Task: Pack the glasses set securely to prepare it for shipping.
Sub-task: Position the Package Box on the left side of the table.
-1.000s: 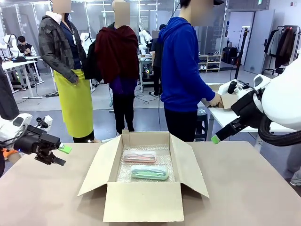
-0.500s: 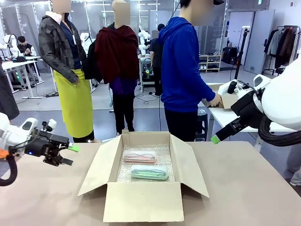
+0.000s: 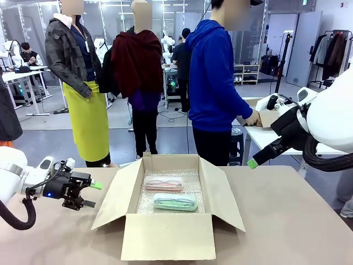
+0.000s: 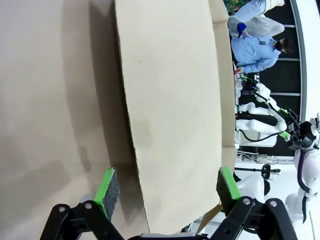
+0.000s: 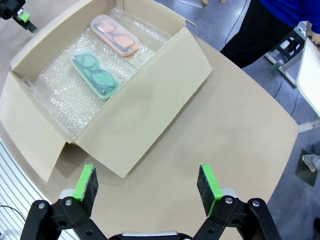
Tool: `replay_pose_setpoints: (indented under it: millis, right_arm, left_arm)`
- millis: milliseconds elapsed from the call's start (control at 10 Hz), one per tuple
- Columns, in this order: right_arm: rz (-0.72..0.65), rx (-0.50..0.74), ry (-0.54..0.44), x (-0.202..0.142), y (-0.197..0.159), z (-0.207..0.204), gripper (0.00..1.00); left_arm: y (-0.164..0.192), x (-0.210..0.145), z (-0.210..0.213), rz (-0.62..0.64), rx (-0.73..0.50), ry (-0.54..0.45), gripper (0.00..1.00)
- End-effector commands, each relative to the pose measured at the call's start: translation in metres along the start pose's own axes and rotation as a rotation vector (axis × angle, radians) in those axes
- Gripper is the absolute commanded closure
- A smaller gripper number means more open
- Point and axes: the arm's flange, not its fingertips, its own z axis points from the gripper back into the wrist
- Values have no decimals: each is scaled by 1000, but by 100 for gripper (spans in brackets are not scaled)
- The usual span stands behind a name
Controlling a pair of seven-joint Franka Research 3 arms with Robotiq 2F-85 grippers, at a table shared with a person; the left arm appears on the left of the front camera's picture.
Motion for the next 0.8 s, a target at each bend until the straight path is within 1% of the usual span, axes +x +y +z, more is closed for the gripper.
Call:
replay_pose_setpoints:
  millis: [0,200,400,700]
  right_arm:
    - [-14,-8,-8,1,3,-1,0]
    - [-14,-8,-8,1,3,-1,0]
    - [-14,-8,-8,1,3,-1,0]
    - [-14,-8,-8,1,3,-1,0]
  left_arm:
    - [8,4,-7,56,-73,5,0]
    - [16,3,-14,106,-120,-11,0]
    - [14,-1,-22,120,-167,-7,0]
    - [10,-6,-36,133,-190,26,0]
